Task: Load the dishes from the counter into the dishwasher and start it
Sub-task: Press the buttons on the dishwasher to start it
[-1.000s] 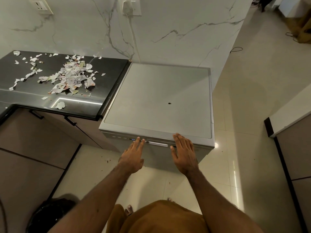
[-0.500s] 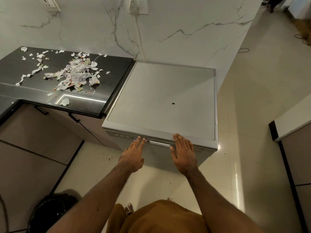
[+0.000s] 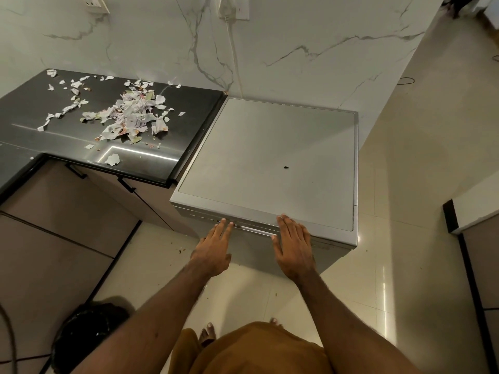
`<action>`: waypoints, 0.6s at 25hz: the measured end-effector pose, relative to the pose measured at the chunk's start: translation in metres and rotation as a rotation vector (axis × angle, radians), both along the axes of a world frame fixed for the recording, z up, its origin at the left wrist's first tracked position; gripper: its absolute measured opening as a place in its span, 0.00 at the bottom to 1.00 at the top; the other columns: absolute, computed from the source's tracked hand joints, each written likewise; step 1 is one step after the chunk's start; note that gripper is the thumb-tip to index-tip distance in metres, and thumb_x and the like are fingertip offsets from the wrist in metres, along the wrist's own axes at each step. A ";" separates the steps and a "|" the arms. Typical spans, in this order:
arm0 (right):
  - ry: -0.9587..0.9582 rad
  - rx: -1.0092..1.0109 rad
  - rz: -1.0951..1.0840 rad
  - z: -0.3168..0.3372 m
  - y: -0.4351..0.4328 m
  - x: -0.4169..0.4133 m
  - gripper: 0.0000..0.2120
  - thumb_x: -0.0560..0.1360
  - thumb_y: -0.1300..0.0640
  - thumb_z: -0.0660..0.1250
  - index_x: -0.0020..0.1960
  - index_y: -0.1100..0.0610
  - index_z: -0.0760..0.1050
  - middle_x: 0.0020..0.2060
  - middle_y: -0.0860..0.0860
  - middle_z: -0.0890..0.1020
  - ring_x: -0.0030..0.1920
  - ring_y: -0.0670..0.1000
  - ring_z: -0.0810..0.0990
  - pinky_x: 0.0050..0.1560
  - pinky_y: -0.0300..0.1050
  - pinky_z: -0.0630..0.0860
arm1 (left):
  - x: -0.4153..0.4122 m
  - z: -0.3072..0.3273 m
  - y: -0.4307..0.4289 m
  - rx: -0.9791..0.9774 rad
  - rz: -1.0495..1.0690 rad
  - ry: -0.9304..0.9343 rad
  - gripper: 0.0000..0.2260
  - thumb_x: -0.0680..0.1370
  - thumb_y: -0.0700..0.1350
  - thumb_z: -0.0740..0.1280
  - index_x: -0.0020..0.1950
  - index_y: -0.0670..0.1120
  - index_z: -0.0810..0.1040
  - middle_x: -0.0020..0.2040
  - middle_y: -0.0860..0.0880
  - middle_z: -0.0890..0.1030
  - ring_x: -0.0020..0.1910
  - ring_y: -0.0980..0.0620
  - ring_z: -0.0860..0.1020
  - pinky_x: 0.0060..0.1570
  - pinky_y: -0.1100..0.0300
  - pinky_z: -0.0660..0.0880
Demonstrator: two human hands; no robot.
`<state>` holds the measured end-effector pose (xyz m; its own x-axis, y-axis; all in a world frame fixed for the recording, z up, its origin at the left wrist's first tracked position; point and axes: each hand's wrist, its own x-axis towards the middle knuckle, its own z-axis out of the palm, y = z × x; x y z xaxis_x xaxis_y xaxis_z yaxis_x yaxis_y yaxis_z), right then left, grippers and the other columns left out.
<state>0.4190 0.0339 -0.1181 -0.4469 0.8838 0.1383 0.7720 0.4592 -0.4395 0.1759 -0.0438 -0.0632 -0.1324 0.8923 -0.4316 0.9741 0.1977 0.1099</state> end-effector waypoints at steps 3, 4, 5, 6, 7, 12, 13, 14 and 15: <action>0.000 0.004 0.017 0.002 0.004 -0.009 0.28 0.86 0.46 0.55 0.83 0.53 0.60 0.81 0.51 0.64 0.81 0.50 0.60 0.82 0.53 0.51 | -0.006 0.001 -0.001 -0.004 -0.001 0.014 0.43 0.82 0.53 0.66 0.84 0.49 0.37 0.84 0.48 0.38 0.84 0.45 0.45 0.77 0.42 0.59; -0.002 0.008 0.028 0.003 0.007 -0.013 0.28 0.85 0.46 0.55 0.83 0.53 0.60 0.81 0.51 0.65 0.81 0.50 0.60 0.83 0.53 0.50 | -0.008 0.003 -0.001 0.001 0.003 0.018 0.43 0.82 0.53 0.66 0.84 0.49 0.37 0.84 0.48 0.38 0.84 0.46 0.45 0.78 0.42 0.59; -0.004 0.011 0.039 0.005 0.009 -0.018 0.28 0.85 0.46 0.54 0.83 0.53 0.60 0.81 0.51 0.65 0.81 0.51 0.60 0.83 0.53 0.50 | -0.012 0.005 -0.001 0.012 0.009 0.022 0.43 0.82 0.53 0.66 0.84 0.50 0.37 0.84 0.49 0.38 0.84 0.46 0.45 0.78 0.42 0.59; -0.008 0.015 0.050 0.005 0.011 -0.022 0.28 0.85 0.46 0.54 0.83 0.54 0.60 0.81 0.51 0.65 0.81 0.51 0.61 0.83 0.53 0.51 | -0.015 0.006 -0.001 0.024 0.014 0.024 0.43 0.82 0.53 0.67 0.84 0.50 0.37 0.84 0.49 0.38 0.84 0.46 0.45 0.78 0.42 0.60; -0.011 0.023 0.059 0.006 0.013 -0.027 0.28 0.85 0.46 0.54 0.83 0.54 0.61 0.80 0.51 0.66 0.81 0.51 0.61 0.82 0.54 0.52 | -0.018 0.008 -0.001 0.035 0.022 0.025 0.43 0.81 0.53 0.67 0.84 0.50 0.37 0.84 0.50 0.38 0.84 0.46 0.46 0.77 0.42 0.60; 0.009 0.052 0.080 0.007 0.014 -0.055 0.27 0.84 0.46 0.56 0.81 0.55 0.64 0.78 0.52 0.69 0.78 0.52 0.65 0.81 0.56 0.56 | -0.036 0.012 -0.003 0.065 0.053 0.016 0.43 0.82 0.52 0.66 0.84 0.49 0.38 0.84 0.50 0.38 0.84 0.47 0.46 0.77 0.43 0.60; 0.011 0.056 0.088 0.008 0.014 -0.061 0.27 0.84 0.46 0.56 0.81 0.55 0.65 0.78 0.52 0.70 0.78 0.52 0.66 0.81 0.56 0.57 | -0.041 0.013 -0.003 0.066 0.061 0.011 0.43 0.82 0.52 0.66 0.84 0.49 0.38 0.84 0.50 0.38 0.84 0.47 0.46 0.77 0.43 0.60; 0.011 0.060 0.097 0.008 0.014 -0.069 0.27 0.84 0.46 0.56 0.80 0.55 0.65 0.77 0.52 0.70 0.78 0.52 0.66 0.81 0.56 0.57 | -0.048 0.014 -0.003 0.069 0.069 0.004 0.43 0.81 0.52 0.67 0.84 0.49 0.38 0.84 0.50 0.38 0.83 0.47 0.45 0.78 0.43 0.59; 0.008 0.064 0.101 0.008 0.015 -0.077 0.27 0.84 0.46 0.56 0.80 0.55 0.66 0.77 0.52 0.71 0.77 0.52 0.66 0.81 0.56 0.57 | -0.055 0.014 -0.003 0.073 0.076 -0.001 0.43 0.81 0.52 0.67 0.84 0.49 0.38 0.84 0.50 0.38 0.83 0.46 0.45 0.78 0.43 0.59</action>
